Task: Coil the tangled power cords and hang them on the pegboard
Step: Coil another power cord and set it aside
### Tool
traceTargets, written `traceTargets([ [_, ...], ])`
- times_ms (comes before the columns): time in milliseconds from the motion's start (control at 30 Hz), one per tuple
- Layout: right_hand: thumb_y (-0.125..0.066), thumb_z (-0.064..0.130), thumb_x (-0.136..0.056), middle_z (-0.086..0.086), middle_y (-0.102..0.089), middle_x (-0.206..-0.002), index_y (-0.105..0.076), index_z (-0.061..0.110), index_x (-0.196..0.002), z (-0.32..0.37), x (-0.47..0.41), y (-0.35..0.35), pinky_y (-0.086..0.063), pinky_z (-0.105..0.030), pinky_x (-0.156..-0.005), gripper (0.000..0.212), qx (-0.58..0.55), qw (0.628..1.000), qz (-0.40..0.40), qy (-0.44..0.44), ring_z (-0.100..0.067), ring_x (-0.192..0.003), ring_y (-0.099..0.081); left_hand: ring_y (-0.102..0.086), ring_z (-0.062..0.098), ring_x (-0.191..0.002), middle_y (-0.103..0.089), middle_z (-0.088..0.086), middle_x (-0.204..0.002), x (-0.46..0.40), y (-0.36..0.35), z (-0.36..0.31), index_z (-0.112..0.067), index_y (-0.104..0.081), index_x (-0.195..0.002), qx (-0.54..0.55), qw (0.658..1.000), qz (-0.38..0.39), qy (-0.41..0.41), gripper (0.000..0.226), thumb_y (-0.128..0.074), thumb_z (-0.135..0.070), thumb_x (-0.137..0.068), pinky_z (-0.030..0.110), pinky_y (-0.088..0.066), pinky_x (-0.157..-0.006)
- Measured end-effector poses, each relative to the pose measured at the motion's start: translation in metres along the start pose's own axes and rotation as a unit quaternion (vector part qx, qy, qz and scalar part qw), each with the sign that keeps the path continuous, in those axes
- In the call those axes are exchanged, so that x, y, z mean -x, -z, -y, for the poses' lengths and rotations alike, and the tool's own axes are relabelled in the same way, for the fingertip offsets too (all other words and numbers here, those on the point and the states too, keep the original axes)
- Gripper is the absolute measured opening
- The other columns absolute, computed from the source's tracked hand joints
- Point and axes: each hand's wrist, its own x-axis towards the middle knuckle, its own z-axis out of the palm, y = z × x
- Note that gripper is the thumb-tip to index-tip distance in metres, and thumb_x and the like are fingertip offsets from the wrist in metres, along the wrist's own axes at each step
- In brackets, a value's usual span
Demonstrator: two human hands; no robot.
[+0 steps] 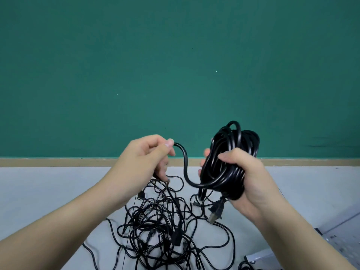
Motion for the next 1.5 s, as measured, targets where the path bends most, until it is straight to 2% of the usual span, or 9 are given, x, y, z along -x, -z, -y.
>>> traceTargets([
  [267,-0.061,0.010,-0.068,-0.013,-0.067,-0.097,-0.067,0.004,-0.098,0.024,-0.001,0.015,-0.054,-0.047,-0.084,0.031,-0.092,0.995,0.007,0.044,-0.029,-0.087,-0.066,-0.019,0.017,-0.055,-0.027,-0.005,-0.058,-0.002,0.018,-0.001,-0.010,-0.060,-0.077,-0.023,0.997,0.009,0.067,0.033,-0.063,-0.035,-0.098,0.033,-0.021,-0.057],
  [533,-0.064,0.011,-0.068,-0.014,-0.071,-0.090,-0.078,0.009,-0.086,0.004,0.004,0.005,-0.047,-0.062,-0.100,0.023,-0.006,1.000,0.003,0.025,-0.030,-0.083,-0.067,-0.034,0.015,-0.060,-0.044,-0.006,-0.062,0.006,0.012,-0.017,-0.023,-0.076,-0.085,-0.119,0.983,0.135,0.022,0.039,-0.067,-0.060,-0.076,0.023,-0.032,-0.055],
  [667,-0.063,0.012,-0.068,-0.015,-0.071,-0.086,-0.076,0.008,-0.087,0.003,0.004,0.003,-0.049,-0.058,-0.088,0.022,0.032,0.999,-0.004,0.032,-0.030,-0.080,-0.067,-0.044,0.017,-0.066,-0.061,0.017,-0.076,0.016,0.004,-0.020,-0.028,-0.078,-0.092,-0.161,0.957,0.238,-0.024,0.044,-0.068,-0.069,-0.080,0.030,-0.036,-0.062],
  [767,-0.063,0.014,-0.068,-0.015,-0.068,-0.084,-0.069,0.005,-0.091,-0.002,0.003,-0.002,-0.053,-0.047,-0.075,0.025,0.060,0.998,0.006,0.033,-0.027,-0.077,-0.066,-0.034,0.028,-0.062,-0.044,0.019,-0.068,0.025,-0.007,-0.018,-0.026,-0.074,-0.084,-0.152,0.949,0.275,-0.038,0.048,-0.057,-0.071,-0.085,0.035,-0.027,-0.057],
  [933,-0.069,0.021,-0.075,-0.010,-0.061,-0.074,-0.057,-0.013,-0.099,-0.005,-0.001,-0.007,-0.052,-0.030,-0.056,0.043,0.100,0.993,0.022,0.051,-0.020,-0.066,-0.063,-0.029,0.016,-0.054,-0.040,-0.009,-0.058,0.027,-0.014,-0.013,-0.024,-0.062,-0.083,-0.110,0.961,0.255,-0.020,0.032,-0.057,-0.051,-0.099,0.027,-0.025,-0.051],
  [1133,-0.073,0.025,-0.083,-0.020,-0.037,-0.082,-0.045,-0.016,-0.091,-0.008,-0.001,-0.011,-0.050,-0.027,-0.060,0.051,0.110,0.990,0.064,0.063,-0.023,-0.071,-0.048,-0.033,0.013,-0.052,-0.044,-0.010,-0.057,0.027,-0.013,-0.010,-0.025,-0.057,-0.102,-0.030,0.962,0.264,0.068,0.008,-0.052,-0.031,-0.106,0.025,-0.033,-0.054],
  [1267,-0.077,0.026,-0.075,-0.021,-0.058,-0.086,-0.052,-0.016,-0.102,-0.003,-0.001,-0.009,-0.054,-0.031,-0.059,0.056,0.121,0.991,0.039,0.035,-0.025,-0.075,-0.065,-0.021,0.011,-0.048,-0.029,-0.008,-0.054,0.022,-0.002,-0.019,-0.021,-0.066,-0.083,-0.007,0.984,0.174,0.035,0.028,-0.057,-0.047,-0.090,0.021,-0.022,-0.047],
  [1367,-0.075,0.022,-0.068,-0.018,-0.066,-0.085,-0.054,-0.015,-0.111,-0.001,-0.002,-0.004,-0.057,-0.034,-0.059,0.060,0.137,0.990,0.002,0.028,-0.026,-0.078,-0.070,-0.018,0.012,-0.046,-0.028,-0.005,-0.053,0.014,0.013,-0.021,-0.017,-0.067,-0.076,0.037,0.993,0.108,0.041,0.030,-0.056,-0.037,-0.096,0.022,-0.018,-0.045],
  [1500,-0.077,0.022,-0.069,-0.016,-0.064,-0.084,-0.052,-0.015,-0.109,-0.004,-0.001,-0.008,-0.056,-0.035,-0.059,0.060,0.147,0.989,-0.006,0.024,-0.025,-0.077,-0.070,-0.024,0.015,-0.049,-0.043,0.001,-0.060,0.010,0.018,-0.018,-0.009,-0.070,-0.099,0.009,0.993,0.083,0.077,0.024,-0.048,-0.017,-0.107,0.031,-0.016,-0.052],
])
